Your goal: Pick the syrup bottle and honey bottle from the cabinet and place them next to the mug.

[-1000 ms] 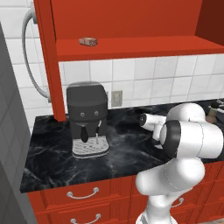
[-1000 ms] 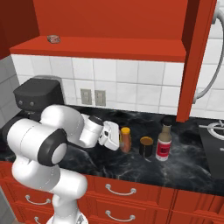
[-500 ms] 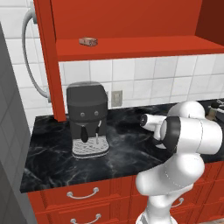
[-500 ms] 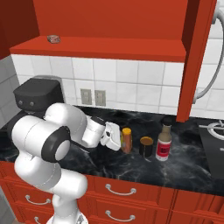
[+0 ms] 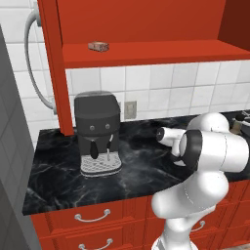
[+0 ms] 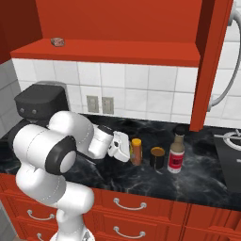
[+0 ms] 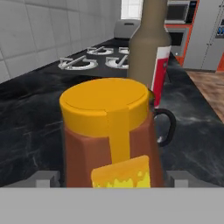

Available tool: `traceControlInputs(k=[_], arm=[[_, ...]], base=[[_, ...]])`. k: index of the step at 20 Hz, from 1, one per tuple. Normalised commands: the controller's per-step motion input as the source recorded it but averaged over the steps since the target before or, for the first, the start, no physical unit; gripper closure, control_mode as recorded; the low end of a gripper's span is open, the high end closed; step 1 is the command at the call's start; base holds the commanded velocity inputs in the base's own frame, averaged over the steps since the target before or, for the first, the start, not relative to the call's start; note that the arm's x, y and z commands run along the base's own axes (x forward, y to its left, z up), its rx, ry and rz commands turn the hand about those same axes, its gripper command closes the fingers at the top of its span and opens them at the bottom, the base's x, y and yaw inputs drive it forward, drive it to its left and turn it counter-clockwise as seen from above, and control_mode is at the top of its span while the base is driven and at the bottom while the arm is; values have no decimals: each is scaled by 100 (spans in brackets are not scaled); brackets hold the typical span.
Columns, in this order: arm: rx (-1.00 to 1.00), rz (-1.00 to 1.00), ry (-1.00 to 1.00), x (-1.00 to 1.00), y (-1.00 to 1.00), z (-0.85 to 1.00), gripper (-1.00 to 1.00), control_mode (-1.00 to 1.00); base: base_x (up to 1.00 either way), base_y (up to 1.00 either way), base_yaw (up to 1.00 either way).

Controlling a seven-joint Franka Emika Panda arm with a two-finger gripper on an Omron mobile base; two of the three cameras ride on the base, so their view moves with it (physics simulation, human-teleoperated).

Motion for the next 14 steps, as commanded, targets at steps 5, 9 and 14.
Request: traceControlInputs(k=[5, 9, 14], arm=[[0, 0, 0, 0, 0, 0, -100, -100], [-2, 0, -3, 0, 3, 4, -100, -100], [-1, 0, -4, -1, 8, 48, -100, -100]], base=[[0, 0, 0], [0, 0, 0], [0, 0, 0]])
